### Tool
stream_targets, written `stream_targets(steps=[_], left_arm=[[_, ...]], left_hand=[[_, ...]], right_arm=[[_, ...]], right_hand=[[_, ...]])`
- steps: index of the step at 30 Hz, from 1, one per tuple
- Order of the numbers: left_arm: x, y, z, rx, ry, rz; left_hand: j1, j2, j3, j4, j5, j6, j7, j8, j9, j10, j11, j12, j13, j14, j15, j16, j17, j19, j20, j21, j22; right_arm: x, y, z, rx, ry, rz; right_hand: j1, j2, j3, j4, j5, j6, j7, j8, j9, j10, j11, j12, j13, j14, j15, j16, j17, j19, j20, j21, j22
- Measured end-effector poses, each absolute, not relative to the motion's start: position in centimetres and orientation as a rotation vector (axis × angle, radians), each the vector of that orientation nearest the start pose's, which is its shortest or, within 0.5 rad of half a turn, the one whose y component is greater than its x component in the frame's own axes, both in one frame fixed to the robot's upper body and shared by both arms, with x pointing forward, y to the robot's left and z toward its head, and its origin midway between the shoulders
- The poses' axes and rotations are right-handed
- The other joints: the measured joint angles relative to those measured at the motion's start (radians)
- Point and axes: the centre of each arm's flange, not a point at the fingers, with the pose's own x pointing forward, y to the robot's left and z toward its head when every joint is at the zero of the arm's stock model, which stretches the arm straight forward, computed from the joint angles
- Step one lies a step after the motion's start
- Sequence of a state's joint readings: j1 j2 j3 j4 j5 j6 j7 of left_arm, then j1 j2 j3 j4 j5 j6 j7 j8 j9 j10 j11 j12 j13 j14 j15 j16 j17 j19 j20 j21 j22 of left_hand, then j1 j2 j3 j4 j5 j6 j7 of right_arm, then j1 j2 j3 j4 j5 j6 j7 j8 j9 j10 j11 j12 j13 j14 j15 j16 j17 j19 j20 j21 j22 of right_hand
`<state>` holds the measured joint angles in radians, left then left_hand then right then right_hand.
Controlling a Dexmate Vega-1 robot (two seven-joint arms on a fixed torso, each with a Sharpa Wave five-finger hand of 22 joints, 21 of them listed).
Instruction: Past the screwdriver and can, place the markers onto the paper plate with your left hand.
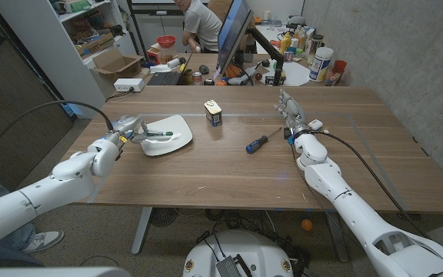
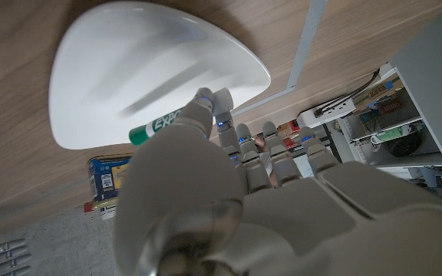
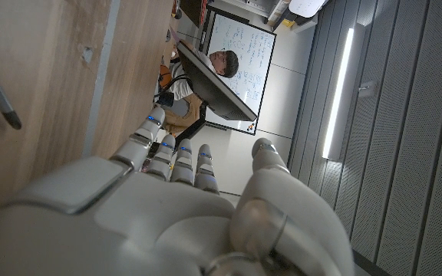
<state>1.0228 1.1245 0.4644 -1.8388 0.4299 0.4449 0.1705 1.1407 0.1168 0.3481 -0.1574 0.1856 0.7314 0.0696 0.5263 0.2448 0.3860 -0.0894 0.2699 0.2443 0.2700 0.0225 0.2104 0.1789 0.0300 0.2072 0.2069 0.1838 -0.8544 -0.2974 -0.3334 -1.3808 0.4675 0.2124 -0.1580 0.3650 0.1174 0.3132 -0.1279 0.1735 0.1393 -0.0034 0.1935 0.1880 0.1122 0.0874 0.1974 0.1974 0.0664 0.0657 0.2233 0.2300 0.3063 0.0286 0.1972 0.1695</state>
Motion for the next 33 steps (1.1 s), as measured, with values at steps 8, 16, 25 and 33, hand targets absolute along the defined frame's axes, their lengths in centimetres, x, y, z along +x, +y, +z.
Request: stream_targets(steps=[8,16,25,33], left_arm=[[57.4,38.4,-2.9,1.519,-0.314,0.314],[57.5,38.0,-3.3,1.498,-0.318,0.312],[57.5,37.6,-3.9,1.484,-0.302,0.298],[57.4,37.4,-4.2,1.474,-0.277,0.277]], left_hand=[[-0.001,-0.001,-0.001,-0.001,0.000,0.000,0.000,0.000,0.000,0.005,-0.005,0.000,0.005,0.000,0.000,0.000,0.000,0.000,0.000,0.000,0.000],[-0.005,0.004,-0.006,0.003,0.000,0.000,0.000,-0.001,0.000,0.005,-0.005,-0.004,0.014,0.000,0.000,-0.003,0.003,0.000,0.000,0.000,0.000],[-0.081,0.028,-0.033,0.028,0.001,-0.069,-0.065,-0.144,0.003,-0.104,0.034,-0.035,0.032,-0.062,0.045,-0.023,0.003,-0.033,0.001,-0.004,0.000],[-0.131,0.011,-0.046,0.042,-0.002,-0.137,-0.047,-0.194,-0.017,-0.159,0.065,-0.048,0.032,-0.100,0.057,-0.023,0.005,-0.059,0.005,-0.012,0.000]], right_arm=[[64.9,-21.9,-1.7,0.121,-0.607,0.109],[64.7,-22.2,-2.2,0.121,-0.597,0.104],[64.6,-22.5,-2.5,0.118,-0.592,0.102],[64.4,-22.7,-2.6,0.115,-0.591,0.101]], right_hand=[[0.000,0.000,0.000,0.000,0.000,0.000,0.000,0.000,0.000,0.000,0.000,0.000,0.000,0.000,0.000,0.000,0.000,0.000,0.000,0.000,0.000],[0.000,0.000,0.000,0.000,0.000,0.000,0.000,0.000,0.000,0.000,0.000,0.000,0.000,0.004,0.004,0.000,0.000,0.000,0.000,0.000,0.000],[0.000,0.000,-0.004,-0.004,0.000,0.000,0.000,0.000,0.000,0.000,0.000,0.000,0.000,0.004,0.004,0.000,0.000,-0.004,0.004,0.000,0.000],[0.000,0.000,-0.004,-0.004,0.000,0.004,0.004,0.000,0.000,0.000,0.000,0.000,0.000,0.004,0.004,0.000,0.000,-0.004,0.004,-0.006,0.000]])
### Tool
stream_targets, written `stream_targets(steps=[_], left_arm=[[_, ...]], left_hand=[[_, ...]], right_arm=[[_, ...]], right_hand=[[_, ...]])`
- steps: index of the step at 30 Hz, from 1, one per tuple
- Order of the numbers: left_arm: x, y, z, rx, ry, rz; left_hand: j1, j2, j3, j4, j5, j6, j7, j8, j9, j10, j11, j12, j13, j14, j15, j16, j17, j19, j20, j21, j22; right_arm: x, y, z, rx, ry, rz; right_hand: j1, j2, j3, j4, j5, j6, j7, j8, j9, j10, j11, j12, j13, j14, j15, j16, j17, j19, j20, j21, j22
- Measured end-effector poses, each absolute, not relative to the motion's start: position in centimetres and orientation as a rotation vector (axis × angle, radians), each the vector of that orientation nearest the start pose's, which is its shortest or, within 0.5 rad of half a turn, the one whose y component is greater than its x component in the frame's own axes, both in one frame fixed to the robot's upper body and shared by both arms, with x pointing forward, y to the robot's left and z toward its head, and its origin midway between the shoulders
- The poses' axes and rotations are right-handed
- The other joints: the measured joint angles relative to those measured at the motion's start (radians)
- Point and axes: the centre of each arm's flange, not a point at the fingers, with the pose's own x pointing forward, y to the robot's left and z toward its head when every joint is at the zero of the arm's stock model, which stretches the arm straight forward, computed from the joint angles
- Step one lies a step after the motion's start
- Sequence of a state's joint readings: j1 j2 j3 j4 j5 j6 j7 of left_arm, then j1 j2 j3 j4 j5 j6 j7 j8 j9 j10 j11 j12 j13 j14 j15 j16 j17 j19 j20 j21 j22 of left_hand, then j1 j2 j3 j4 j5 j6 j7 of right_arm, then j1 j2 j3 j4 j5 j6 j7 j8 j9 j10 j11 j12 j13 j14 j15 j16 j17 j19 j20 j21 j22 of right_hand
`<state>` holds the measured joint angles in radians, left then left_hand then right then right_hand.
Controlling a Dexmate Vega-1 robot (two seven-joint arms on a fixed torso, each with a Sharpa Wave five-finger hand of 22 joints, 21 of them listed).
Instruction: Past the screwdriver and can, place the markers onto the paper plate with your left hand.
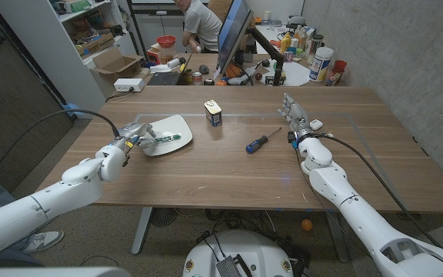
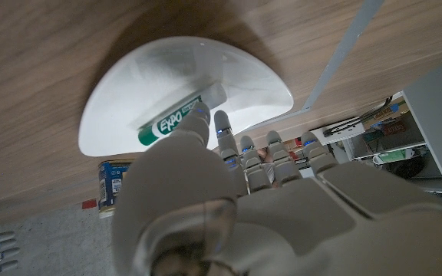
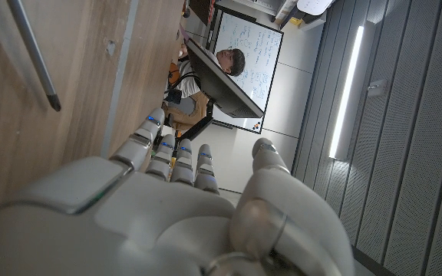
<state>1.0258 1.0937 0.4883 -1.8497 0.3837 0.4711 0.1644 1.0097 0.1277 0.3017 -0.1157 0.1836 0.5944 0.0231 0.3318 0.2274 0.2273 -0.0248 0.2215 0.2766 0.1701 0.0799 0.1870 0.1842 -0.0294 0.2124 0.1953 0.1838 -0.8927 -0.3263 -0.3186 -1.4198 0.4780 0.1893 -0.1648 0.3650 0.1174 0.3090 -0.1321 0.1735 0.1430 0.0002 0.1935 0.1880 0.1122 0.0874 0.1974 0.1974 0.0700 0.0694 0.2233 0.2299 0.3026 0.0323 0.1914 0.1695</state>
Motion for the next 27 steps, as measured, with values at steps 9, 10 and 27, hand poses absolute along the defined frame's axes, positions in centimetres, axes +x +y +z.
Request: stream_targets(steps=[9,10,27], left_arm=[[57.1,37.3,-4.4,1.464,-0.267,0.259],[57.1,37.3,-4.4,1.462,-0.266,0.259],[54.9,37.7,-1.2,1.240,-0.439,0.243]], left_hand=[[-0.013,-0.005,-0.006,0.006,0.000,-0.005,-0.005,-0.008,-0.005,-0.008,0.000,0.000,0.000,-0.009,-0.001,0.000,0.000,-0.008,-0.003,0.000,0.000],[-0.020,-0.003,-0.007,0.007,0.000,-0.005,-0.005,-0.010,-0.005,-0.011,0.003,0.000,0.000,-0.009,-0.001,0.000,0.000,-0.009,-0.001,0.000,0.000],[-0.221,0.048,-0.027,0.127,0.011,-0.080,-0.030,-0.081,-0.005,0.035,0.020,0.032,0.005,0.030,0.012,0.024,0.014,-0.012,-0.001,0.013,0.005]], right_arm=[[64.2,-22.8,-2.6,0.113,-0.591,0.103],[64.1,-22.8,-2.6,0.113,-0.591,0.103],[61.8,-21.2,-1.9,0.077,-0.633,0.092]], right_hand=[[0.000,0.000,-0.003,0.003,0.000,0.000,0.000,0.000,0.000,0.000,0.000,0.000,0.000,0.000,0.000,0.000,0.000,0.000,0.000,0.000,0.000],[0.000,0.000,-0.003,0.003,0.000,0.000,0.000,0.000,0.000,0.000,0.000,0.000,0.000,0.000,0.000,0.000,0.000,0.000,0.000,0.000,0.000],[0.000,0.000,-0.004,0.004,0.000,0.000,0.000,0.000,0.000,0.000,0.000,0.000,0.000,0.000,0.000,0.000,0.000,-0.007,0.007,0.000,0.000]])
